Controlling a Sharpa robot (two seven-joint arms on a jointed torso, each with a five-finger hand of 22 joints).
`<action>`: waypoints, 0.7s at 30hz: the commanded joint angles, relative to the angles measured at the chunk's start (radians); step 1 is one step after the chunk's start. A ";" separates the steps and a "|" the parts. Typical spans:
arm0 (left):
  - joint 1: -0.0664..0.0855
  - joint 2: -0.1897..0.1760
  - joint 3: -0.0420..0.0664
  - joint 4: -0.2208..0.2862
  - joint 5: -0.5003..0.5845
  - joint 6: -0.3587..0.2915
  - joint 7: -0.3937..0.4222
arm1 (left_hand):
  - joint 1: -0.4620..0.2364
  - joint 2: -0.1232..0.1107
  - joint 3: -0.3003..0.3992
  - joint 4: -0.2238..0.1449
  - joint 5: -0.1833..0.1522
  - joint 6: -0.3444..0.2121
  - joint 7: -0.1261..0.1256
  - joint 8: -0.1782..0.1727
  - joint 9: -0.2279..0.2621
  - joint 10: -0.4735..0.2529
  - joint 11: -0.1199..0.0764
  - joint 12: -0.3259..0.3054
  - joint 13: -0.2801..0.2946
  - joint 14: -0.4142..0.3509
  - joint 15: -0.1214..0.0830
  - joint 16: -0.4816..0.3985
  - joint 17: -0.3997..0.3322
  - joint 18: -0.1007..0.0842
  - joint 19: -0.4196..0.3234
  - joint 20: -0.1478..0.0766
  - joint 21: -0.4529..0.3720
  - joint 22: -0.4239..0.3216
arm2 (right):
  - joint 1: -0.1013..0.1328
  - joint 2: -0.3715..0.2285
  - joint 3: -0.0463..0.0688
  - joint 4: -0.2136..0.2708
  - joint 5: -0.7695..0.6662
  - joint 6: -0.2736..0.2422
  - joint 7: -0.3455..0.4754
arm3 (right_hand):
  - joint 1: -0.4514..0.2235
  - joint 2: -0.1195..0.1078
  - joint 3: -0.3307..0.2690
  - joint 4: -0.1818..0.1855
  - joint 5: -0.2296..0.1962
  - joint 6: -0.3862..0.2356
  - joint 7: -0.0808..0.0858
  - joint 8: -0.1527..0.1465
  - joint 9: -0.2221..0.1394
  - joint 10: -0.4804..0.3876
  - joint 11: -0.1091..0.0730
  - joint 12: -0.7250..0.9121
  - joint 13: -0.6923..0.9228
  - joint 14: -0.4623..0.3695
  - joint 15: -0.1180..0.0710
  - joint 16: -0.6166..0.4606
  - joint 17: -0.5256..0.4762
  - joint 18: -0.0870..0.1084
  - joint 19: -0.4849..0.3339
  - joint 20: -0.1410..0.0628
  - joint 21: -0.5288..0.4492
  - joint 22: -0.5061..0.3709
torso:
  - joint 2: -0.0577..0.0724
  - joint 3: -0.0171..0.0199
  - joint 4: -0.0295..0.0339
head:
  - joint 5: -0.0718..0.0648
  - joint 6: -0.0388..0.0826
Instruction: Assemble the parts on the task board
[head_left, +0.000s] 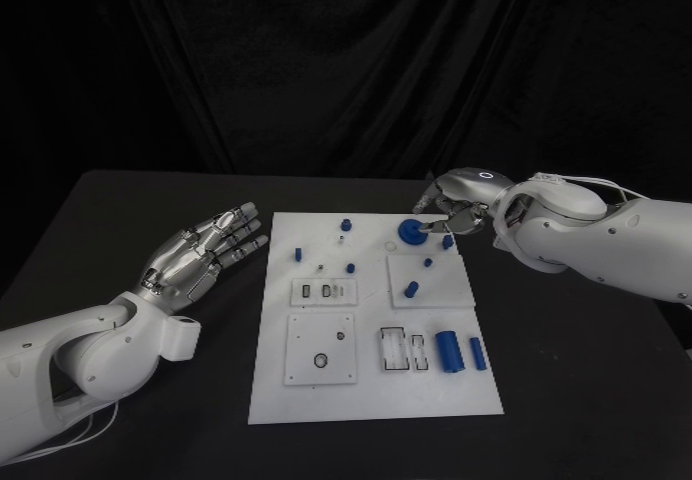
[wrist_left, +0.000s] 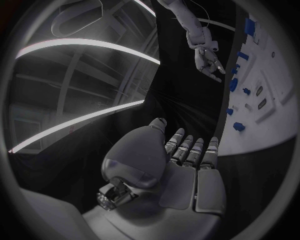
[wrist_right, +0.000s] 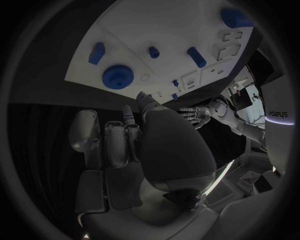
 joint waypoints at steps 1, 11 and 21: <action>0.000 0.001 0.000 -0.001 -0.001 0.020 0.195 | 0.008 -0.001 0.009 0.001 0.005 0.007 0.027 0.003 0.001 0.005 -0.002 0.002 0.002 0.006 0.007 0.009 0.002 -0.016 0.006 0.002 0.006 0.001 | -0.010 0.008 0.001 -0.015 0.014 0.016 -0.046 | -0.018 0.000 -0.018 0.003 -0.005 0.011 0.001 0.004 0.005 0.096 0.003 0.042 0.223 0.048 0.003 0.060 0.130 -0.022 0.026 0.004 0.044 0.056 | 0.001 -0.0019 0.0032 | -0.001 -0.002; 0.000 0.001 0.000 -0.005 -0.001 0.025 0.193 | 0.008 -0.002 0.019 0.000 0.006 0.006 0.025 0.003 0.001 0.011 0.000 0.004 0.003 0.018 0.018 0.020 0.005 -0.024 0.008 0.002 0.008 0.001 | -0.034 0.039 0.001 -0.065 -0.035 -0.029 -0.072 | -0.039 0.008 -0.053 -0.002 0.008 0.031 0.009 0.004 0.024 0.147 0.014 0.058 0.264 0.109 0.015 0.133 0.279 -0.077 0.175 0.017 0.230 0.287 | 0.002 -0.0016 0.0029 | -0.002 -0.007; 0.000 0.001 0.000 -0.007 -0.001 0.026 0.188 | 0.009 -0.002 0.026 -0.002 0.006 0.005 0.025 0.002 0.000 0.011 0.002 0.004 0.003 0.021 0.021 0.023 0.005 -0.028 0.010 0.002 0.009 0.001 | -0.041 0.053 0.001 -0.078 -0.098 -0.071 -0.089 | -0.013 0.019 -0.039 -0.027 0.061 -0.040 -0.036 -0.012 0.015 0.147 -0.028 0.058 0.264 0.109 -0.022 0.133 0.279 -0.088 0.207 -0.015 0.260 0.325 | 0.001 -0.0002 -0.0013 | 0.002 -0.009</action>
